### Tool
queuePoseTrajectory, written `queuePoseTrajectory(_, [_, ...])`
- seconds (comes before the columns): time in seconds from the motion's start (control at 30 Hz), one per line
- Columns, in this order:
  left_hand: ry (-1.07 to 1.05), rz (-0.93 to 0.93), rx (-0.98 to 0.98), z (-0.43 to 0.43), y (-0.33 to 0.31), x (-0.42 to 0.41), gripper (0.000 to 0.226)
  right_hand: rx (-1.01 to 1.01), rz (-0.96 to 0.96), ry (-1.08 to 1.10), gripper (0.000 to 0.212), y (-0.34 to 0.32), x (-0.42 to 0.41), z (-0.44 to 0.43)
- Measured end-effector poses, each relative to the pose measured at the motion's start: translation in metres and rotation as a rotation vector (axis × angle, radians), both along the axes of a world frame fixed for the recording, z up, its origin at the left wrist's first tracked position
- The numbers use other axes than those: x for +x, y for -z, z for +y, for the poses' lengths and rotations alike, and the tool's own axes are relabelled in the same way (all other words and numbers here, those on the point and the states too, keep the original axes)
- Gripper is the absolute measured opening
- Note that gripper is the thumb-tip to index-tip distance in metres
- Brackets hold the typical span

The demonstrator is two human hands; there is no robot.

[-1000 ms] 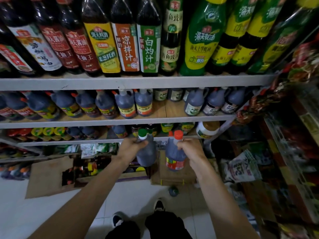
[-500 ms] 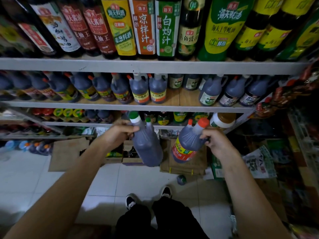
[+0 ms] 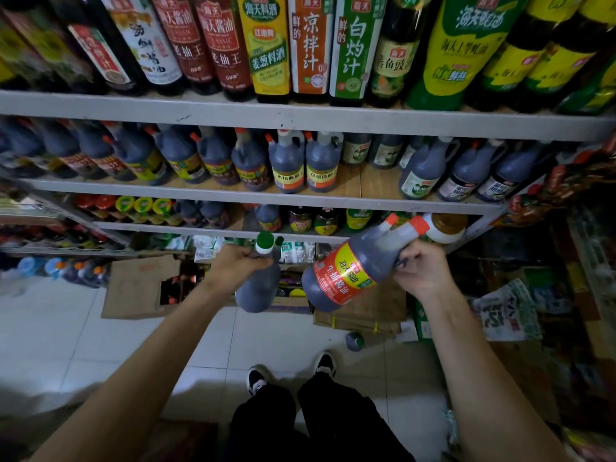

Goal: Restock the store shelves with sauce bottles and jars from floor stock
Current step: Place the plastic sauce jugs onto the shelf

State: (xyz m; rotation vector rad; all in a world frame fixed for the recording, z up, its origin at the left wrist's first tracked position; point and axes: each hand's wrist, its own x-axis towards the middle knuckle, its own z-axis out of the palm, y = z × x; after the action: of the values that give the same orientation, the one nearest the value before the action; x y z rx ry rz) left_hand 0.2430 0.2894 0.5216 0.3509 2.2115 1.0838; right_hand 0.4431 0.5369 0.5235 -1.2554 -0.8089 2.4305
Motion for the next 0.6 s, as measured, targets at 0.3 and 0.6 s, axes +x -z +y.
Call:
queuePoseTrajectory(0.3, [-0.161,-0.175,0.077,-0.037,0.024,0.011,0.011,0.158,-0.091,-0.174,0.015,-0.011,-0.041,-0.022])
queuePoseTrajectory(0.6, [-0.242,-0.195,-0.023,-0.102,0.064,-0.020,0.030,0.655,-0.245,-0.674,0.007,-0.002,-0.099,-0.095])
